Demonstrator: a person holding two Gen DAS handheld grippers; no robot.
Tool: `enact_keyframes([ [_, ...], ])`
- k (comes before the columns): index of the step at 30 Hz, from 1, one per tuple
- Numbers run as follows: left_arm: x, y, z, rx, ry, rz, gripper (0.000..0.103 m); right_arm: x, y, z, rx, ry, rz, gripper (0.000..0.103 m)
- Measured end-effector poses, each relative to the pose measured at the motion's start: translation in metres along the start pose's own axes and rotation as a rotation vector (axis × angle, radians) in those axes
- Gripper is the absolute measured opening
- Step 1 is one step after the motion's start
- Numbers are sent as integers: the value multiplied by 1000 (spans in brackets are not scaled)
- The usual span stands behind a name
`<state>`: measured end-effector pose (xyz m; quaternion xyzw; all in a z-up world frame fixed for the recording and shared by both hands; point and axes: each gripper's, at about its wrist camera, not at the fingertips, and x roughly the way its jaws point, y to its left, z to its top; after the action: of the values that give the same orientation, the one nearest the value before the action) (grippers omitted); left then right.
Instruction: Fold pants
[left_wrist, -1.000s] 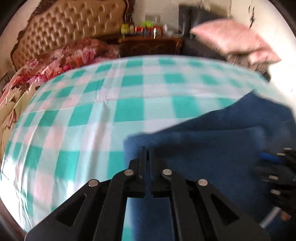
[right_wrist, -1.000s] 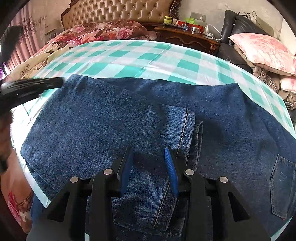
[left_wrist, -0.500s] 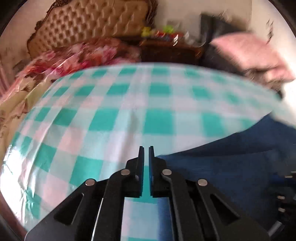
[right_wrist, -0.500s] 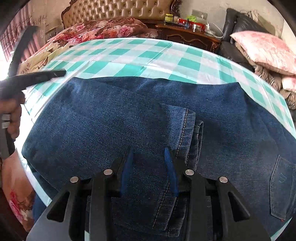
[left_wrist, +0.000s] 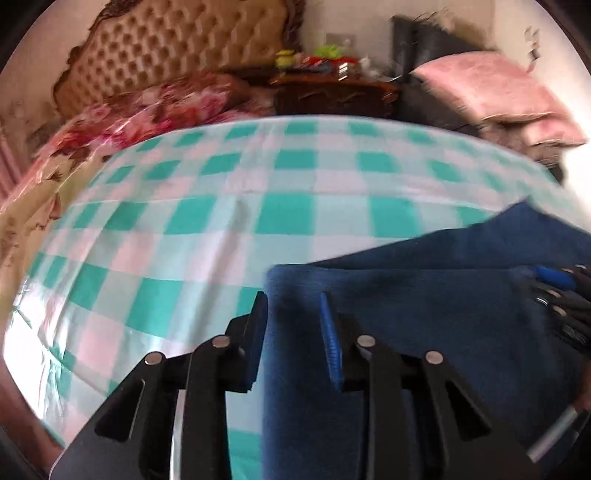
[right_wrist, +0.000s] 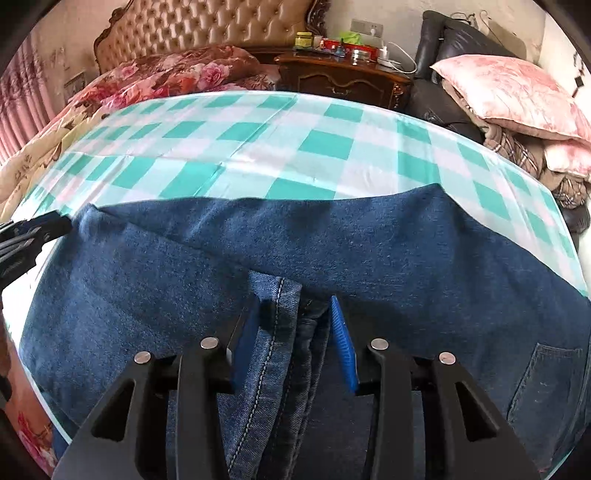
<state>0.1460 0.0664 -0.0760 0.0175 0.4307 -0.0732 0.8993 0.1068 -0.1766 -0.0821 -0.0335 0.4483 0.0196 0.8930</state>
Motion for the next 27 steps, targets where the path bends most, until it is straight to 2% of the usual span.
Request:
enact_keyframes([
  [2, -11, -7, -10, 4, -3, -112, 29, -13, 4, -4, -6, -32, 43, 37],
  [3, -13, -11, -17, 20, 1, -132, 29, -18, 9, -7, -20, -43, 59, 37],
  [4, -12, -12, -26, 21, 10, -135, 30, -24, 15, -11, -44, -56, 76, 37],
  [5, -9, -11, -32, 15, 26, -103, 32, -26, 20, -14, -64, -57, 84, 39],
  [6, -1, -7, -41, 13, 50, -27, 32, -26, 24, -17, -83, -52, 78, 39],
  [7, 2, -4, -45, 12, 53, 13, 32, -21, 28, -21, -104, -37, 50, 39],
  [10, -13, 18, -57, -74, 21, 45, 32, -3, 26, -30, -114, 33, 21, 39],
  [13, -41, 25, -74, -117, -21, -12, 32, -4, 25, -35, -129, -4, 21, 39],
  [15, -48, 26, -86, -133, -7, -63, 33, -3, 25, -37, -130, -15, 15, 40],
  [18, -46, 28, -107, -171, 19, -52, 36, -4, 28, -39, -154, -26, -7, 42],
  [21, -51, 35, -119, -234, -8, -83, 38, -5, 29, -32, -157, 11, -47, 48],
  [23, -54, 38, -124, -256, -18, -102, 38, -16, 30, -22, -128, -14, -18, 48],
  [27, -56, 41, -129, -275, -24, -129, 38, -23, 54, 3, -187, -68, 5, 48],
])
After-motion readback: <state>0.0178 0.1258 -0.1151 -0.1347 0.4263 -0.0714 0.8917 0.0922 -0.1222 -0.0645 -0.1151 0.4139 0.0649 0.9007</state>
